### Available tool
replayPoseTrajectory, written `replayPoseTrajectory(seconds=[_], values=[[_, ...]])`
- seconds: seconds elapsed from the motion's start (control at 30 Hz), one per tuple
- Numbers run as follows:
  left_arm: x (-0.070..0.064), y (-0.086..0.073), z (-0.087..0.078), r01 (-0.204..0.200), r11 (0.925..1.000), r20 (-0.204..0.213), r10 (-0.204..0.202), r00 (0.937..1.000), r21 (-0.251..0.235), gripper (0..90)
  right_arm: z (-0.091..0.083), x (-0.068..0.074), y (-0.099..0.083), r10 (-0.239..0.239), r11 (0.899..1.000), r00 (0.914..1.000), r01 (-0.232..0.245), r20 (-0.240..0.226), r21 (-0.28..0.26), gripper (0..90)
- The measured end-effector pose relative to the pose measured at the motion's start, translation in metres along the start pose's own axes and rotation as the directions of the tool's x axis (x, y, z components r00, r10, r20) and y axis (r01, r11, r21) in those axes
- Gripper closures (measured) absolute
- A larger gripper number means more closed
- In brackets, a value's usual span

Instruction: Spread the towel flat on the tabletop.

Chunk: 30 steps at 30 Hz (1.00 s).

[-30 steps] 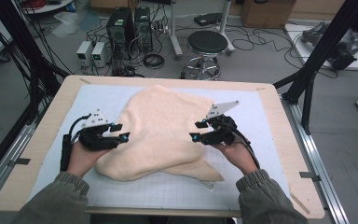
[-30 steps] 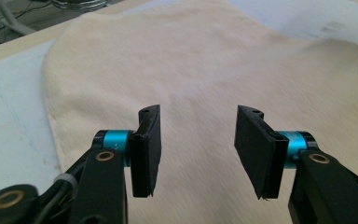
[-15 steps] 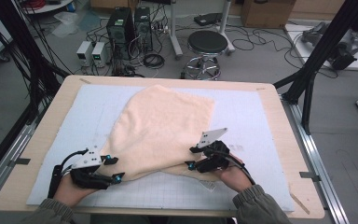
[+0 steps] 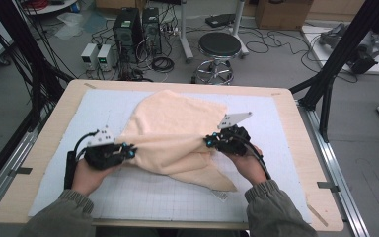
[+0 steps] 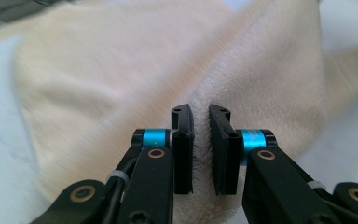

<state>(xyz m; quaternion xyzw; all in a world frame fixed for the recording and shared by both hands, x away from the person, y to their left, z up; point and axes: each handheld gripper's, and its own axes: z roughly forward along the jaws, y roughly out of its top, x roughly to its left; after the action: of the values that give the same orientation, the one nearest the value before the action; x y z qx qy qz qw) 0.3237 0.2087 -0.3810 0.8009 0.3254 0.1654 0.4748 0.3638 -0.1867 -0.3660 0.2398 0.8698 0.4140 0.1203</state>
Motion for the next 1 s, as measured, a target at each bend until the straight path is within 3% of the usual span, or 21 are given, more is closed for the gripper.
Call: replayPoseTrajectory(seconds=[0.07,0.13,0.27,0.33,0.43,0.63,0.8,1.0], values=[[0.010,0.011,0.011,0.003,1.0000,-0.041,-0.002,0.9991,0.006,79.5,0.004,-0.015,0.004,0.020,1.000,0.9988,-0.021,0.046,0.020,84.7],[0.018,0.017,0.027,0.013,0.9992,-0.070,-0.011,0.9975,0.037,79.0,0.013,-0.032,0.003,0.079,0.996,0.9944,-0.081,0.070,0.027,84.7],[0.029,0.015,0.056,0.070,0.9941,-0.104,-0.061,0.9927,0.082,74.0,0.038,-0.051,-0.008,0.124,0.987,0.9857,-0.134,0.115,0.089,84.5],[0.033,0.013,0.058,0.086,0.9927,-0.099,-0.077,0.9921,0.085,68.2,0.046,-0.055,-0.012,0.138,0.983,0.9838,-0.150,0.115,0.108,83.3],[0.033,0.014,0.047,0.079,0.9949,-0.087,-0.074,0.9935,0.063,59.3,0.044,-0.056,-0.013,0.138,0.986,0.9867,-0.145,0.085,0.084,76.7],[0.027,0.014,0.011,0.046,0.9988,-0.073,-0.045,0.9964,0.015,51.9,0.017,-0.044,-0.006,0.096,0.995,0.9941,-0.097,0.050,0.015,66.4],[0.011,-0.001,-0.011,-0.005,1.0000,-0.062,0.005,0.9981,-0.001,50.3,-0.008,-0.020,-0.004,0.034,0.999,0.9992,-0.034,0.022,-0.011,62.8],[-0.007,-0.031,-0.010,-0.034,0.9990,-0.008,0.034,0.9994,0.029,53.0,-0.016,0.011,-0.014,-0.039,0.999,0.9987,0.038,-0.034,-0.012,58.1]])
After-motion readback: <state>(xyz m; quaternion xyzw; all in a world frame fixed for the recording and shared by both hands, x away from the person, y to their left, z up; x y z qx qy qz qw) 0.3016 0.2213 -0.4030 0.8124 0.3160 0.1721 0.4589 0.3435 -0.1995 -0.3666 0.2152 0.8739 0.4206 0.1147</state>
